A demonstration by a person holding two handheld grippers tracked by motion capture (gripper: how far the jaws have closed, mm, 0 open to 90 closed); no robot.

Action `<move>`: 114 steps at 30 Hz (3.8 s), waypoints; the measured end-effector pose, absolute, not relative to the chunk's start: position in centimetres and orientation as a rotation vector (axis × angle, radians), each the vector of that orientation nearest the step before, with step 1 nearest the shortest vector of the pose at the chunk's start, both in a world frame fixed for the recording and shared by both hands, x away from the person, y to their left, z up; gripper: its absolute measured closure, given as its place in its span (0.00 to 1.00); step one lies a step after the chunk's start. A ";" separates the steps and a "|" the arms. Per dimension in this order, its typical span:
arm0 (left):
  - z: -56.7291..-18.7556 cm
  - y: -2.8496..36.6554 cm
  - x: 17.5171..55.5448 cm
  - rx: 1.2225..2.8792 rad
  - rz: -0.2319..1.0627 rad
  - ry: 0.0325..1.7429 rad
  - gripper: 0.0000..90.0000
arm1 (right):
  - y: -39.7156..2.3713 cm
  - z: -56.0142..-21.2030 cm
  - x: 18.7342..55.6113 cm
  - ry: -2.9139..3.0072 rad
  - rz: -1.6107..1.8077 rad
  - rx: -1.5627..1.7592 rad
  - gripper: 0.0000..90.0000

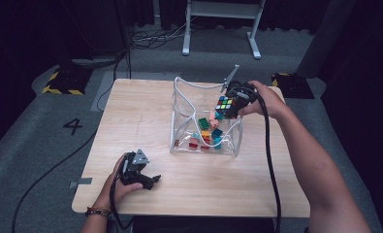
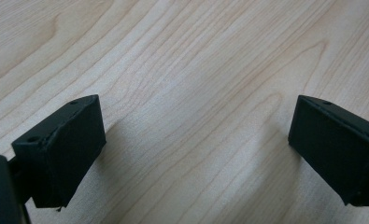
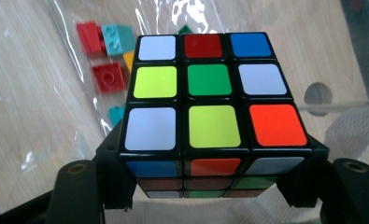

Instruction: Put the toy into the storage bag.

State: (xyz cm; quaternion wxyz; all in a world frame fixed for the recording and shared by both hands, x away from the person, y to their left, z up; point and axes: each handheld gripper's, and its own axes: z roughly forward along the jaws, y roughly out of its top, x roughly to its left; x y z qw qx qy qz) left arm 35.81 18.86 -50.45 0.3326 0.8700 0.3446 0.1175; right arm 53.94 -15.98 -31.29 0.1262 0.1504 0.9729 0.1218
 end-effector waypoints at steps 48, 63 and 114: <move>-50.5 18.8 35.8 2.266 0.302 0.905 0.04 | -14.1 -32.1 53.7 2.958 -0.009 0.440 0.44; -50.5 18.8 35.8 2.269 0.300 0.904 0.04 | -15.8 -30.9 52.9 2.929 0.249 0.474 0.44; -50.5 18.8 35.8 2.269 0.300 0.904 0.04 | -24.2 -30.2 45.6 2.490 0.947 0.503 0.28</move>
